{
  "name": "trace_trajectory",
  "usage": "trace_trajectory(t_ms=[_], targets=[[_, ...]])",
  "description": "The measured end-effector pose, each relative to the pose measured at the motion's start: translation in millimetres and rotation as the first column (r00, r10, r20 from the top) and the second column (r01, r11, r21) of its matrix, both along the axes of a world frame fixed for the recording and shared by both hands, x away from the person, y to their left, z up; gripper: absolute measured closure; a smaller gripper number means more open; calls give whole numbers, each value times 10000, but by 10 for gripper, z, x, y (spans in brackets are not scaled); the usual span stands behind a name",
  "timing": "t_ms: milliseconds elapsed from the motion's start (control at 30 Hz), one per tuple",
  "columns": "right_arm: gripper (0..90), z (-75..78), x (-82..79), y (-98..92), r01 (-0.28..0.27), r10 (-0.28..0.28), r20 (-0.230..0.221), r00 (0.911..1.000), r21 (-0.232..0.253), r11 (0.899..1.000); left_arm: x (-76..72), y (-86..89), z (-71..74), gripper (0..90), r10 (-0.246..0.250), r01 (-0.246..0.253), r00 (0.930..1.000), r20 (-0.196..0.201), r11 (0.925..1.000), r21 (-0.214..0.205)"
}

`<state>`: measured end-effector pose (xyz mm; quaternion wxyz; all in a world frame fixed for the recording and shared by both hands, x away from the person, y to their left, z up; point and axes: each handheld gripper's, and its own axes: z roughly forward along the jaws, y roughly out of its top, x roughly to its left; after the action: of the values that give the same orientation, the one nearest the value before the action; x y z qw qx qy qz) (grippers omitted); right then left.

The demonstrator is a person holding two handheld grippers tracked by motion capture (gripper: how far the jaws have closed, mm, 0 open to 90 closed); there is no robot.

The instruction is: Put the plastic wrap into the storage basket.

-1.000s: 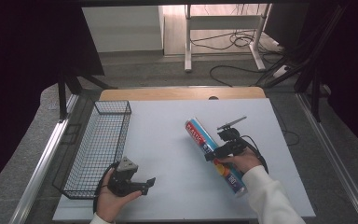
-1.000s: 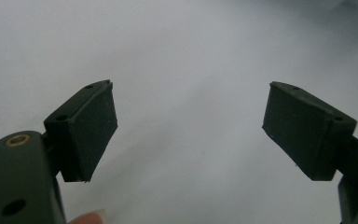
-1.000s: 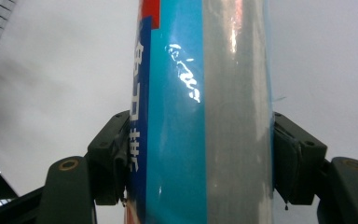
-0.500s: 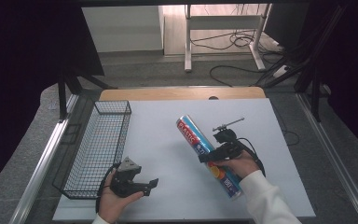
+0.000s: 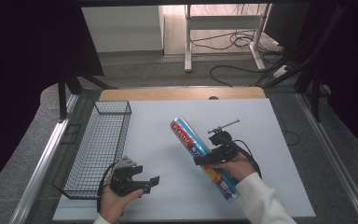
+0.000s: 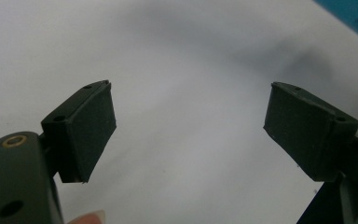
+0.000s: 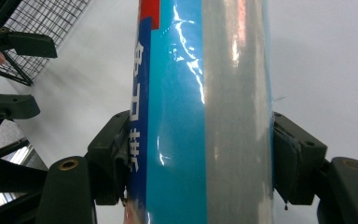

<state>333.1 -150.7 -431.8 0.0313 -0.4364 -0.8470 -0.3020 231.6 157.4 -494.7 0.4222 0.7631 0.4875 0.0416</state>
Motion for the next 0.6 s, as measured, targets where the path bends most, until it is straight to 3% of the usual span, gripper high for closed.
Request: trace_trajectory(t_ms=[133, 233, 267, 300, 367, 500, 533, 600], targets=[[321, -17, -14, -9, -76, 76, 39, 10000, 178, 9998, 37, -23, 23, 144, 149, -161, 9997, -193, 9979, -631], [321, -35, -33, -11, -143, 141, 64, 9999, 279, 9995, 91, -48, 38, 132, 300, -363, 9985, -457, 9892, -1421], [321, -37, -38, -11, -125, 123, 88, 9999, 287, 9995, 91, -48, 38, 130, 300, -363, 9985, -457, 9892, -1421], [321, -40, -44, -12, -116, 112, 131, 9999, 285, 9995, 140, -76, 49, 128, 389, -500, 9972, -637, 9817, -1838], [321, -44, -50, -14, -112, 107, 190, 9998, 280, 9995, 199, -117, 73, 121, 505, -677, 9953, -831, 9733, -2192], [321, -48, -72, -4, -98, 89, 322, 9994, 257, 9996, 368, -232, 152, 112, 488, -871, 9911, -1236, 9408, -3276], [321, -49, -76, 1, -126, 117, 335, 9994, 269, 9996, 368, -232, 152, 112, 488, -871, 9911, -1236, 9408, -3276], [321, -48, -82, 12, -165, 156, 380, 9992, 231, 9996, 471, -317, 194, 115, 489, -941, 9896, -1354, 9312, -3521]])
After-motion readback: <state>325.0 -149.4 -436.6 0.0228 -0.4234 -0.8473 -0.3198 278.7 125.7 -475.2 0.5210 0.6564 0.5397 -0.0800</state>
